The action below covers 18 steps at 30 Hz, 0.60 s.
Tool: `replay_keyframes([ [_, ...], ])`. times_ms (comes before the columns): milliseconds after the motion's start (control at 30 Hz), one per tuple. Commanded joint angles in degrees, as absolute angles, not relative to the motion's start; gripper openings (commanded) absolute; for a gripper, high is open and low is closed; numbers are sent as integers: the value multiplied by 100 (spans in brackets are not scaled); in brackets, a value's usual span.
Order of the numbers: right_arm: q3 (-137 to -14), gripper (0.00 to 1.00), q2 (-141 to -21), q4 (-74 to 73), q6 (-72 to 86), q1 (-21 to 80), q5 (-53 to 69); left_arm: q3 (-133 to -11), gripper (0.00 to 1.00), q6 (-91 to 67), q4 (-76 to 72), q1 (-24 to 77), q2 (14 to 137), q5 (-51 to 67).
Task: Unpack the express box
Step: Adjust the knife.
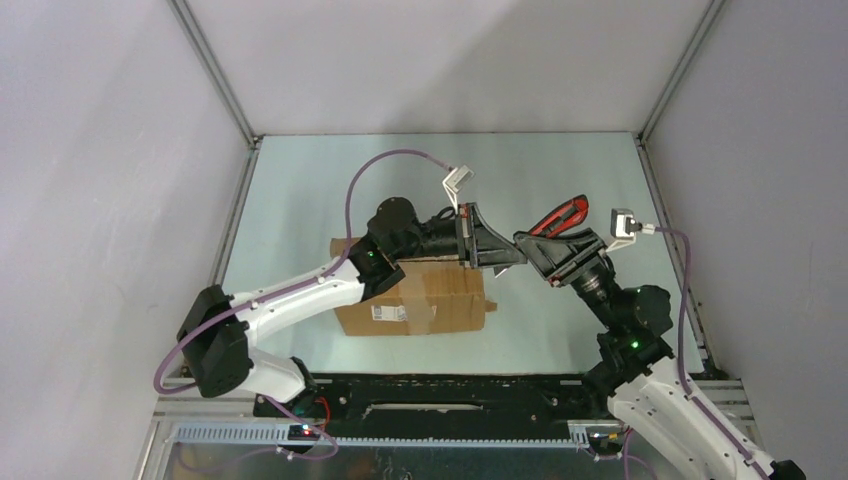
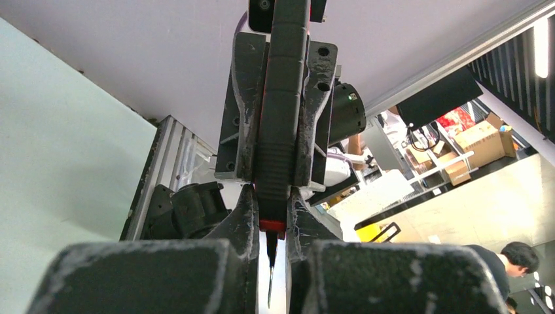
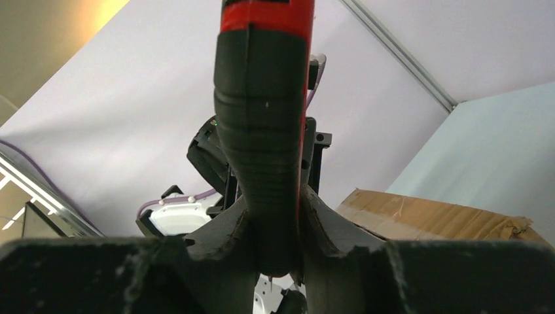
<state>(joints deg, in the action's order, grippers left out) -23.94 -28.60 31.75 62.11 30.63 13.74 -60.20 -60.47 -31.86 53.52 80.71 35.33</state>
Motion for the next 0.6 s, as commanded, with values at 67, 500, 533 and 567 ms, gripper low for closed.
replay_keyframes([
  [67, -2424, 31, -2982, 3428, 6104, 3133, 1307, -6392, 0, -5909, -3080, 5422, 7954, 3732],
  [500, -2281, 0, -2763, 3128, 6064, 3171, 1002, -6574, 45, -5290, -1833, 5404, 7819, 3332],
  [533, -2286, 0, -2639, 2884, 6063, 3097, 902, -6697, 53, -4970, -1255, 5368, 7745, 3270],
  [567, -2283, 0, -2518, 2606, 6108, 2980, 814, -6854, 59, -4627, -674, 5312, 7658, 3218],
])
